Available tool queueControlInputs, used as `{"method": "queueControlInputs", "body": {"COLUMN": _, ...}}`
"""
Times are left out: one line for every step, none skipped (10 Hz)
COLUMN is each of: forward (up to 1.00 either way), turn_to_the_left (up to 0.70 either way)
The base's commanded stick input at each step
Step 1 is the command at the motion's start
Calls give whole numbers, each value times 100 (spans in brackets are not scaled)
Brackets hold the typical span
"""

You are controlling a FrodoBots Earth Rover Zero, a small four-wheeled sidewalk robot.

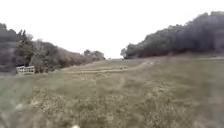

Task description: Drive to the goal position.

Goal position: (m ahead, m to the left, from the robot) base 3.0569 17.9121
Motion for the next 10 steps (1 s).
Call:
{"method": "queueControlInputs", "body": {"forward": 85, "turn_to_the_left": -33}}
{"method": "queueControlInputs", "body": {"forward": 85, "turn_to_the_left": -33}}
{"method": "queueControlInputs", "body": {"forward": 85, "turn_to_the_left": -33}}
{"method": "queueControlInputs", "body": {"forward": 85, "turn_to_the_left": -33}}
{"method": "queueControlInputs", "body": {"forward": 85, "turn_to_the_left": -33}}
{"method": "queueControlInputs", "body": {"forward": 85, "turn_to_the_left": -24}}
{"method": "queueControlInputs", "body": {"forward": 85, "turn_to_the_left": -17}}
{"method": "queueControlInputs", "body": {"forward": 85, "turn_to_the_left": -2}}
{"method": "queueControlInputs", "body": {"forward": 85, "turn_to_the_left": 0}}
{"method": "queueControlInputs", "body": {"forward": 85, "turn_to_the_left": 1}}
